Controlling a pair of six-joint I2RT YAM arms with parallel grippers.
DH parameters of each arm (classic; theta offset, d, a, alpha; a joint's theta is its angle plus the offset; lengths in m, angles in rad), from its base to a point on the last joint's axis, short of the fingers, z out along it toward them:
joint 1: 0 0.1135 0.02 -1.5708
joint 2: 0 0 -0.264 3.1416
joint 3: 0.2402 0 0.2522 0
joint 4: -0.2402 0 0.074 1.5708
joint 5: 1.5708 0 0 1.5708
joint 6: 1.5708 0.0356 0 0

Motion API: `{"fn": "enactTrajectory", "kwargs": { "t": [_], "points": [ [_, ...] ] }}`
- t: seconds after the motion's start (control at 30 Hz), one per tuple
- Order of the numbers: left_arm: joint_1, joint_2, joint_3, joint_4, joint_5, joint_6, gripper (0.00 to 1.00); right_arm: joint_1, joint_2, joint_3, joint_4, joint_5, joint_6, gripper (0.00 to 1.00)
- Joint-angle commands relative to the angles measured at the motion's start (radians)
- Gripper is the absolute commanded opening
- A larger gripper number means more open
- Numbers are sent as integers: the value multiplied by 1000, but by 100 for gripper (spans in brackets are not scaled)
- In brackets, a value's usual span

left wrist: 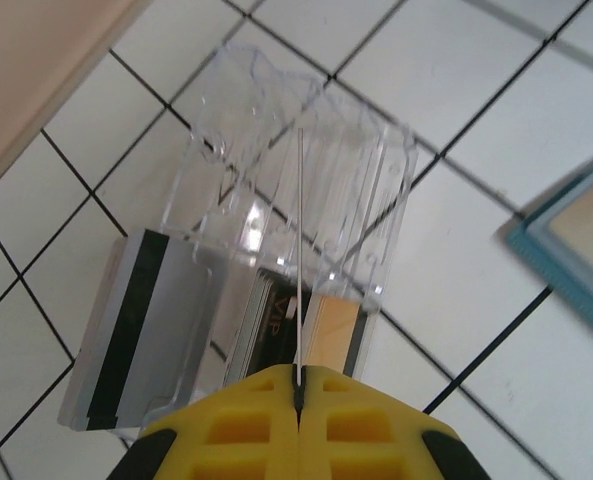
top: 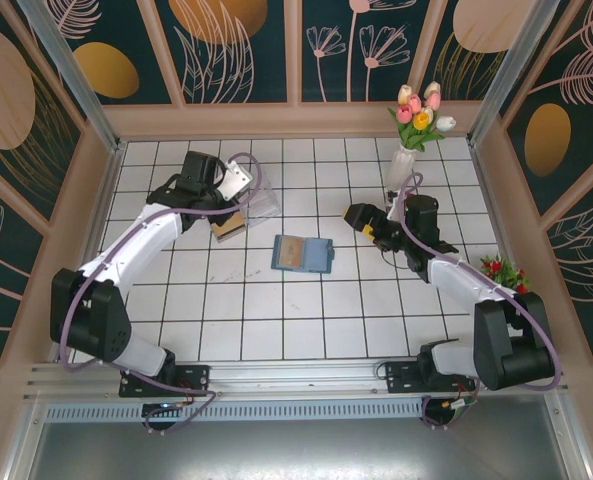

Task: Take the credit cards out of the card holder

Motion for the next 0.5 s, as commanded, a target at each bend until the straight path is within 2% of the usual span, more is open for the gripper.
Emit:
{"fn": "enactTrajectory", "kwargs": {
  "t": [0.0,0.07,0.33,0.47],
  "points": [
    [8,80,50,-136,-69,109,0,-5,-10,25,13,-32,-21,99],
    [8,105,50,-153,-91,118,0,-6,-13,22,19,-34,-22,99],
    [37,115,-19,-50,-154,128,0,-5,13,46,0,-52,-34,99],
    [54,119,-25,-33,-120,143,0,-6,14,46,0,-55,-31,99]
  ]
}}
